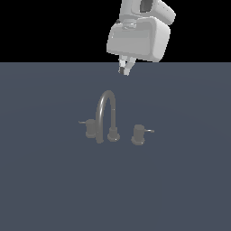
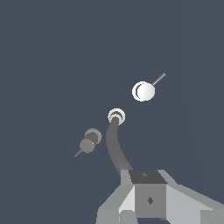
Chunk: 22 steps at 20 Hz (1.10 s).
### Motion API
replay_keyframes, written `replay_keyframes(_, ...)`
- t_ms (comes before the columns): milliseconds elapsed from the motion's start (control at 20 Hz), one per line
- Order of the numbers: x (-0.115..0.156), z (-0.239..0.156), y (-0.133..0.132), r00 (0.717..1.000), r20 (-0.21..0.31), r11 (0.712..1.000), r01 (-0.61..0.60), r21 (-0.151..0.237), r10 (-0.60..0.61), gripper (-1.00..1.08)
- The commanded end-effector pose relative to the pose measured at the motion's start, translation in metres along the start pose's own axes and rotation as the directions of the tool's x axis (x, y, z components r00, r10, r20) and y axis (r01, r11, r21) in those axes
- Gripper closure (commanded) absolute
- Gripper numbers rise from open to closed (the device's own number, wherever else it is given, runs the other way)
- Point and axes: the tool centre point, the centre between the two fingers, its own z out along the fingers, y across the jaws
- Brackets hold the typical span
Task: Turn on the faucet by rotating a designated handle.
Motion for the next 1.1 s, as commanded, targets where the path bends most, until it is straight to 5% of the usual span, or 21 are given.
replay_keyframes(0,0.016,0.022,-0.001,0.995,-0.008,0.995,-0.098,0.0,0.098,1.08)
replay_keyframes(300,0.055,0.073,0.004,0.946,-0.047,0.947,-0.322,-0.001,0.322,1.08)
replay_keyframes(1050,0.13,0.164,0.041,0.715,-0.191,0.734,-0.678,0.051,0.673,1.08)
